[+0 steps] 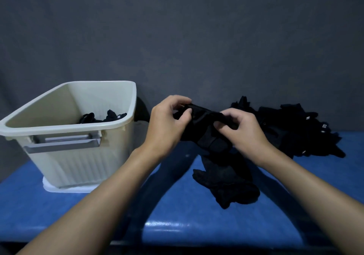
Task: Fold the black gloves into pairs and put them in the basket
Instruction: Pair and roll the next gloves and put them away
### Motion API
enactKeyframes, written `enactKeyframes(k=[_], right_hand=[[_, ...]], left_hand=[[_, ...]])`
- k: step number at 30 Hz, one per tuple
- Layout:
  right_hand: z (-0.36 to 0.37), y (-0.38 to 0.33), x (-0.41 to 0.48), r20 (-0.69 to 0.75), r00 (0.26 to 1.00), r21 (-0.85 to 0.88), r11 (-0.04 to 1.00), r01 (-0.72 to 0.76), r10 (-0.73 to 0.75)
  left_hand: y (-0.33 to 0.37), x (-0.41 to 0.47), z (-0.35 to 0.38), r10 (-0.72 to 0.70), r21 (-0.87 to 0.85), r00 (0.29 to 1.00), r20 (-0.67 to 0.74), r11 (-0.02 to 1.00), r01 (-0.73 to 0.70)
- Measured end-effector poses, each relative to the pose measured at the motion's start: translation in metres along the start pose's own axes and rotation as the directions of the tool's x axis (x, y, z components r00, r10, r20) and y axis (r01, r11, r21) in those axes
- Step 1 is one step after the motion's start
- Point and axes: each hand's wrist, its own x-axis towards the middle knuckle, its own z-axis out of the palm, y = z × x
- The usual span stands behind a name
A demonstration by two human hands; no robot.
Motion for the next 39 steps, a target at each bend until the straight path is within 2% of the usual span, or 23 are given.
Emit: enactKeyframes(k=[6,8,10,12,14,17,22,28,33,36,39], right_hand=[[-0.012,-0.014,-0.011,-0.057,0.99,0.142,0.983,-0.118,0.128],[-0.015,-0.015,-0.015,-0.086,0.978,0.197,0.965,-0.171,0.191],[-0.016,-0.015,-0.018,-0.125,0.972,0.199,0.965,-0.173,0.2],[-0.016,-0.015,-0.021,-0.141,0.976,0.161,0.977,-0.144,0.167],[-0.016,-0.018,-0.025,-0.12,0.986,0.125,0.987,-0.1,0.115],[-0.017,-0.023,-0.032,-0.064,0.996,0.109,0.992,-0.062,0.069],[-0.018,-0.025,-0.039,-0.006,0.996,0.2,0.976,-0.091,0.094],[-0.024,-0.016,-0.044,-0.076,0.995,0.139,0.989,-0.051,0.062],[-0.028,-0.006,-0.044,-0.17,0.971,0.102,0.983,-0.153,0.169],[-0.03,0.0,-0.041,-0.106,0.95,0.253,0.932,-0.26,0.294],[-0.032,0.004,-0.041,-0.066,0.934,0.366,0.879,-0.305,0.352]], left_hand=[[0.017,-0.006,0.005,-0.052,-0.006,0.998,-0.027,0.999,0.051],[0.025,-0.007,0.008,-0.074,-0.014,0.996,0.052,0.997,0.075],[0.031,-0.01,0.012,-0.127,-0.06,0.971,0.201,0.988,0.142],[0.036,-0.014,0.018,-0.177,-0.113,0.932,0.315,0.968,0.222],[0.039,-0.018,0.022,-0.201,-0.147,0.912,0.358,0.952,0.267],[0.045,-0.021,0.025,-0.205,-0.183,0.918,0.34,0.943,0.278],[0.049,-0.023,0.029,-0.188,-0.203,0.957,0.223,0.951,0.234],[0.051,-0.026,0.036,-0.239,-0.219,0.956,0.169,0.937,0.273],[0.053,-0.022,0.034,-0.217,-0.338,0.963,0.158,0.905,0.259],[0.053,-0.021,0.034,-0.249,-0.412,0.955,0.163,0.862,0.296],[0.052,-0.022,0.035,-0.293,-0.458,0.937,0.188,0.818,0.348]])
